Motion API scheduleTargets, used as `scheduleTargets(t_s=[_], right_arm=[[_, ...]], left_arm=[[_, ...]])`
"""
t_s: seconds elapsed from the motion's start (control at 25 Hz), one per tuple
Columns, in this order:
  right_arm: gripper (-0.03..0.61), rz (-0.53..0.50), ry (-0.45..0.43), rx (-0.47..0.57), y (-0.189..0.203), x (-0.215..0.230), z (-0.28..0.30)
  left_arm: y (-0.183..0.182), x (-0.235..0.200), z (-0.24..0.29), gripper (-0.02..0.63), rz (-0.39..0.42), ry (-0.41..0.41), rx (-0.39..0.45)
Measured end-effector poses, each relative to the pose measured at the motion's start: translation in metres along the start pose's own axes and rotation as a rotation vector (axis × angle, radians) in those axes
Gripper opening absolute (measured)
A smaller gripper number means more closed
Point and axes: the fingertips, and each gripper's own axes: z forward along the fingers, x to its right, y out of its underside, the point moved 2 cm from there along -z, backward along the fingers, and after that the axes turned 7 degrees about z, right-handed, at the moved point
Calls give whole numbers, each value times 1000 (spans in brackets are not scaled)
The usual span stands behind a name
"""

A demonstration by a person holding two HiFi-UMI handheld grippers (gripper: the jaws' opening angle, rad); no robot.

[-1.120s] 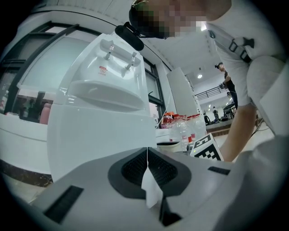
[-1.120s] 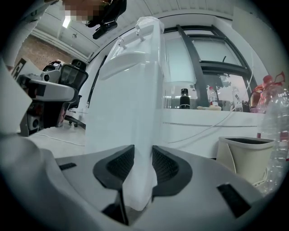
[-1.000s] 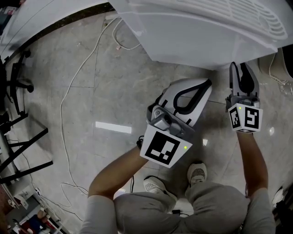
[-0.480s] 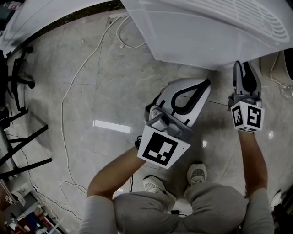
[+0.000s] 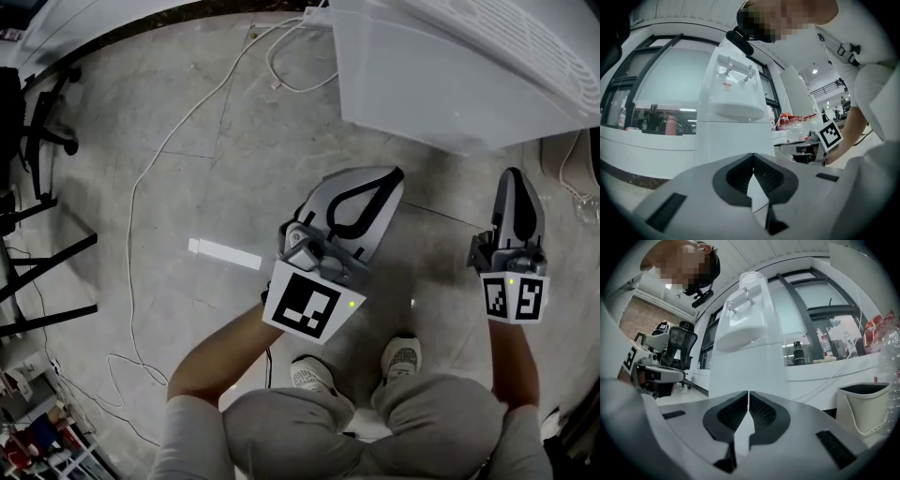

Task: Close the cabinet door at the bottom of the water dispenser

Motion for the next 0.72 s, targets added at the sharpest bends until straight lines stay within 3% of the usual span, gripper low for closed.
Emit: scheduleTargets(t_s=[0.24, 0.4, 0.56, 0.72], right_arm=[[23, -40, -111, 14, -20, -44, 0], [23, -49, -134, 40, -49, -60, 1], [23, -49, -139, 47, -96, -75, -3], [23, -47, -128, 39, -166, -90, -15]], left_arm=[[9, -34, -62, 8, -12, -114, -76], [-7, -64, -101, 8, -18, -233, -73], [-55, -92, -133, 8, -16, -335, -38], [-129, -115, -155, 8, -15, -390, -25]])
